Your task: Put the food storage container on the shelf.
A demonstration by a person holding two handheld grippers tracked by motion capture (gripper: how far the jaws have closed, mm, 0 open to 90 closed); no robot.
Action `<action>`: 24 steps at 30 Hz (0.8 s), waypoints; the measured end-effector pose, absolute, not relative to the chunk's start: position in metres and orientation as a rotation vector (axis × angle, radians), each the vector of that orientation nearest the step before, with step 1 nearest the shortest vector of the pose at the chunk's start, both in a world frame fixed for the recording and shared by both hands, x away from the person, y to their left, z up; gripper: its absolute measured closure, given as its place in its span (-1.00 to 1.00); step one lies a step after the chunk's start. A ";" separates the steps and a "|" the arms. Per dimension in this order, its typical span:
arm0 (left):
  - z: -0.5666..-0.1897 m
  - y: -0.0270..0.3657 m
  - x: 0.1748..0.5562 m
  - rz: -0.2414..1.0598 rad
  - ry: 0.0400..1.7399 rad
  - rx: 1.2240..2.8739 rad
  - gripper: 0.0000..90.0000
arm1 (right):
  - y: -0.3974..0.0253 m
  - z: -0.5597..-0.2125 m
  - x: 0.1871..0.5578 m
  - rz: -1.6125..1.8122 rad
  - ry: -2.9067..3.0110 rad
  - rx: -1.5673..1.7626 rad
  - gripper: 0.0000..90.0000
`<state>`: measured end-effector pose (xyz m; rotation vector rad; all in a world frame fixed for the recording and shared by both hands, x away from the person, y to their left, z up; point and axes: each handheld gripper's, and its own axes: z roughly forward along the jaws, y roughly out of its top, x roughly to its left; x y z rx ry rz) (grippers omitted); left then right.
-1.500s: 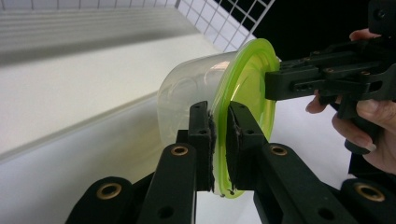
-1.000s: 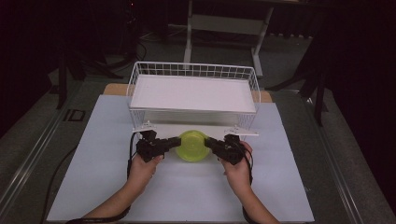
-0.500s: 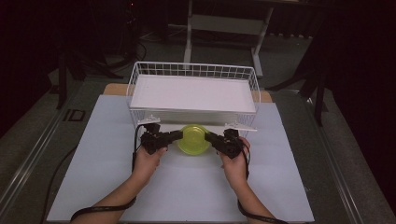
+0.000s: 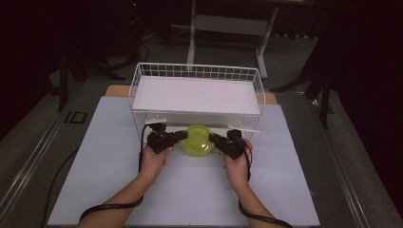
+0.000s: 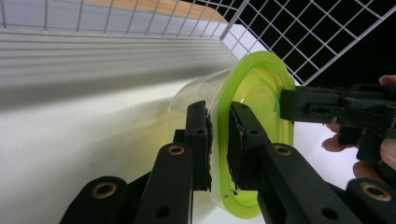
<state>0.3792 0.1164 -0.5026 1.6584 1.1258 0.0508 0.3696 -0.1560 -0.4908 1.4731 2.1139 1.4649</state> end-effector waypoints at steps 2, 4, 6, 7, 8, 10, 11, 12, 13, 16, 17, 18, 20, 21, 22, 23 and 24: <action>-0.502 0.115 0.380 0.061 1.129 1.657 0.77 | -0.155 -0.490 0.370 1.453 2.116 1.467 0.75; -0.503 0.115 0.381 0.065 1.133 1.645 0.76 | -0.155 -0.490 0.372 1.465 2.112 1.471 0.74; -0.503 0.114 0.382 0.074 1.141 1.624 0.72 | -0.156 -0.491 0.375 1.466 2.105 1.477 0.74; -0.503 0.114 0.382 0.074 1.138 1.617 0.68 | -0.156 -0.491 0.376 1.477 2.101 1.479 0.74; -0.502 0.113 0.383 0.082 1.144 1.618 0.63 | -0.156 -0.491 0.377 1.476 2.098 1.480 0.74; -0.502 0.112 0.383 0.092 1.150 1.619 0.59 | -0.155 -0.490 0.378 1.472 2.090 1.475 0.73; -0.502 0.112 0.383 0.094 1.156 1.615 0.57 | -0.154 -0.490 0.379 1.465 2.086 1.472 0.73; -0.501 0.112 0.383 0.099 1.161 1.616 0.54 | -0.153 -0.490 0.380 1.471 2.081 1.473 0.73; -0.501 0.111 0.384 0.097 1.166 1.615 0.54 | -0.153 -0.489 0.381 1.469 2.082 1.478 0.73; -0.501 0.109 0.383 0.109 1.197 1.607 0.45 | -0.152 -0.489 0.386 1.468 2.067 1.496 0.72; -0.501 0.109 0.383 0.114 1.199 1.609 0.43 | -0.152 -0.489 0.387 1.456 2.054 1.506 0.70; -0.502 0.110 0.386 0.139 1.176 1.636 0.42 | -0.152 -0.490 0.388 1.449 2.047 1.511 0.65; -0.502 0.109 0.386 0.150 1.181 1.646 0.39 | -0.152 -0.491 0.390 1.443 2.018 1.520 0.52; -0.503 0.109 0.387 0.144 1.185 1.643 0.39 | -0.152 -0.492 0.390 1.442 2.012 1.529 0.48; -0.503 0.109 0.388 0.142 1.193 1.638 0.38 | -0.153 -0.493 0.391 1.450 2.005 1.527 0.42; -0.504 0.110 0.389 0.144 1.185 1.636 0.38 | -0.153 -0.493 0.391 1.451 2.004 1.522 0.38; -0.504 0.111 0.390 0.152 1.189 1.639 0.32 | -0.153 -0.493 0.390 1.452 2.000 1.507 0.31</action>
